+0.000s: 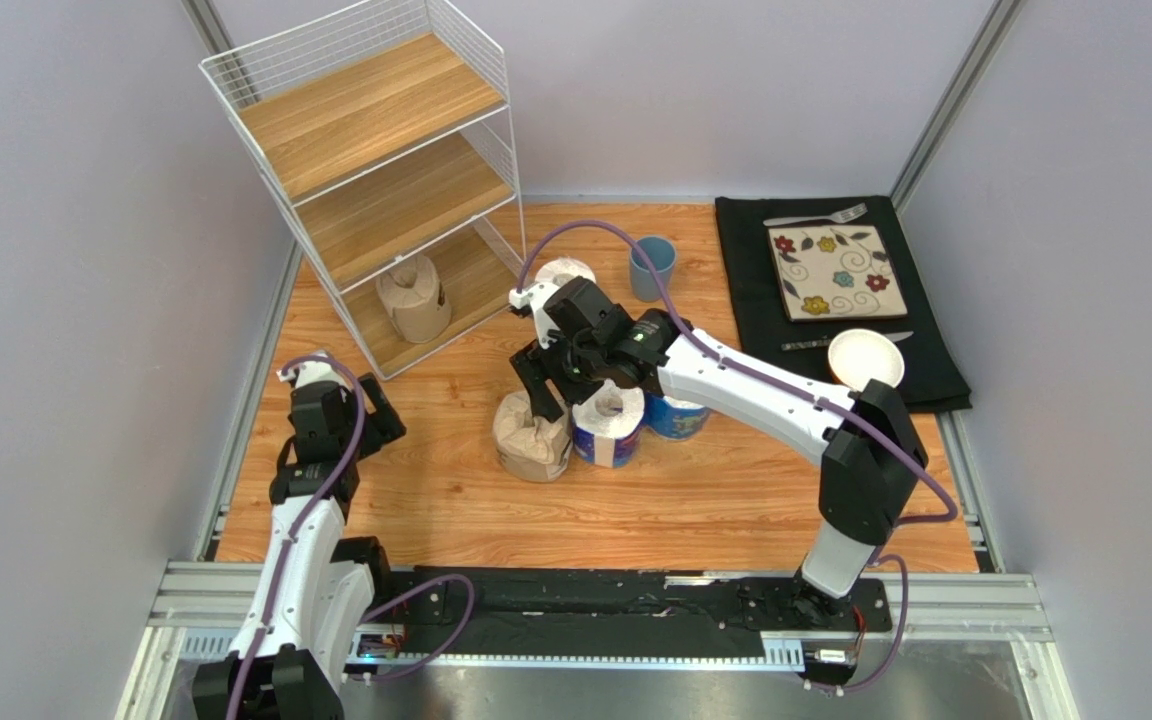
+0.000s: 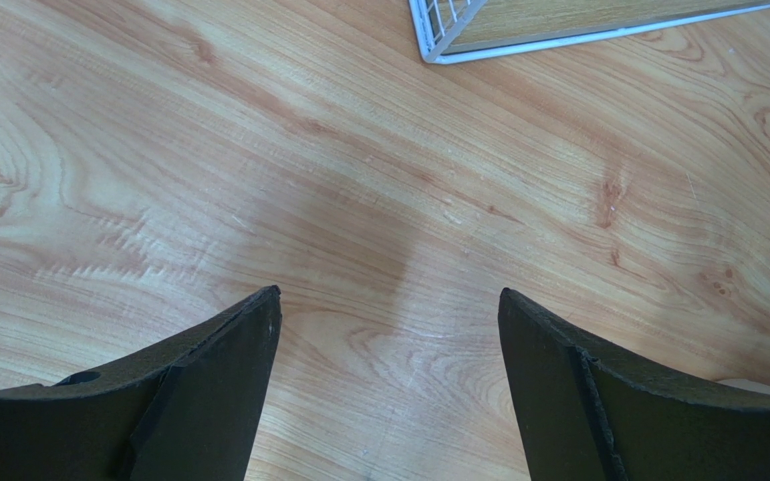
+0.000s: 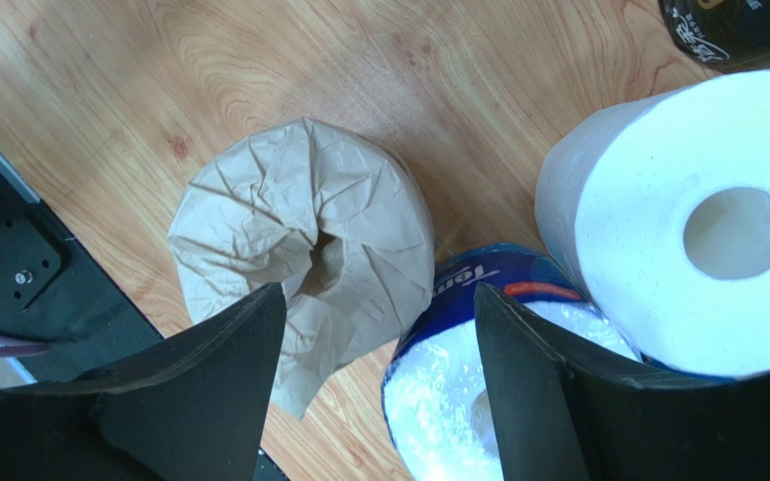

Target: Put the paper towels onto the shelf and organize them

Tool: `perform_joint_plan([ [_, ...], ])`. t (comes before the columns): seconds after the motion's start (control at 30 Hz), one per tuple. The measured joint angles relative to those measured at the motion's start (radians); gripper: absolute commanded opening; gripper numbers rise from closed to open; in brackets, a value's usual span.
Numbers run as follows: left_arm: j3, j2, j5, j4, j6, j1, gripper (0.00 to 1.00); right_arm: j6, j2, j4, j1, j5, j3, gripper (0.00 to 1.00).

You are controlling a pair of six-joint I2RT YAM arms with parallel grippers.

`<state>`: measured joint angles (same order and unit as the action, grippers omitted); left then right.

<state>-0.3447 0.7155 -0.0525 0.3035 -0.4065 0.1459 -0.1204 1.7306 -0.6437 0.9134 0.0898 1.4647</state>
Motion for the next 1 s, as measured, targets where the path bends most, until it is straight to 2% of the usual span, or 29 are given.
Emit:
perform_joint_plan([
  [0.6,0.0,0.0,0.011,0.0,0.0,0.0,0.88,0.001,-0.109,-0.065,0.0,0.018,-0.033,0.71],
  [0.73,0.0,0.003,0.019,0.0,0.0,0.0,0.88,-0.009,-0.188,-0.082,0.001,0.061,-0.057,0.66],
  [0.87,0.0,0.005,0.024,0.0,0.0,0.0,0.88,-0.015,-0.264,-0.093,0.012,0.106,-0.065,0.57],
  [1.0,0.0,0.006,0.027,0.0,0.0,0.0,0.88,-0.019,-0.286,-0.095,0.047,0.117,-0.065,0.52],
])
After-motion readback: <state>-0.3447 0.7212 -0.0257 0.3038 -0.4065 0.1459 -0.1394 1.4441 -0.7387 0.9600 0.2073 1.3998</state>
